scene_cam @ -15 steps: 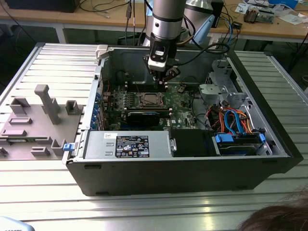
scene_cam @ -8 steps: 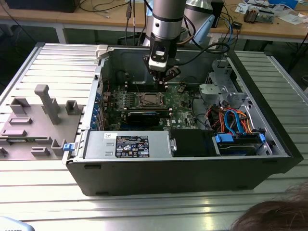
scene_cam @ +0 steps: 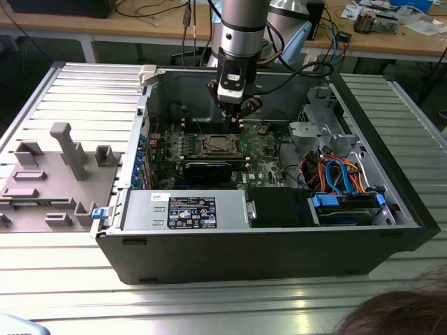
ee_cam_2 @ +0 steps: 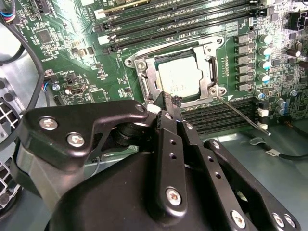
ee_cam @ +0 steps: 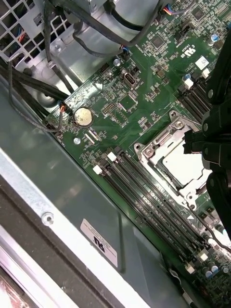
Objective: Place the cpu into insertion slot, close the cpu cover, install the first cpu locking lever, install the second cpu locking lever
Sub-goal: 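Install the first cpu locking lever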
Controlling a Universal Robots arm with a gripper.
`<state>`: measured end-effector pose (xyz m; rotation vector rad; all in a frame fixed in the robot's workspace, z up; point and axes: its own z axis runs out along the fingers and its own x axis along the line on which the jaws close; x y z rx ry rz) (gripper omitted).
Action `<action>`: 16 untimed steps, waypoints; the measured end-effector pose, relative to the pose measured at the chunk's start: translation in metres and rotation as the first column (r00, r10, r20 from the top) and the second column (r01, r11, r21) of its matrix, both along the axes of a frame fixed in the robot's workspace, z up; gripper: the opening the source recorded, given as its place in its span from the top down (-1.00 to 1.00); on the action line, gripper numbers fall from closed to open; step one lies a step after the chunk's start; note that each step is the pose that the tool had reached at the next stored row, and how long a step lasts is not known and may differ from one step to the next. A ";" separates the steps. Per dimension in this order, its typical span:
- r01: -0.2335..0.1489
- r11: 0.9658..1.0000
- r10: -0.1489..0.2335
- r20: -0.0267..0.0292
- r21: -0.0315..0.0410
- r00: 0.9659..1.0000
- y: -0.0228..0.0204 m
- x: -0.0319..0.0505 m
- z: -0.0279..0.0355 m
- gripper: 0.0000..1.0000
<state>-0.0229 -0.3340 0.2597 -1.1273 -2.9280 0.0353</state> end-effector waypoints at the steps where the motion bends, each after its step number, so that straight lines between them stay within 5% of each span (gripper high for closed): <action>1: -0.003 1.000 0.003 0.000 0.000 1.000 0.0000 0.0000 0.0000 0.79; 16: -0.051 0.999 0.051 0.000 0.000 0.999 0.0000 0.0000 0.0000 0.79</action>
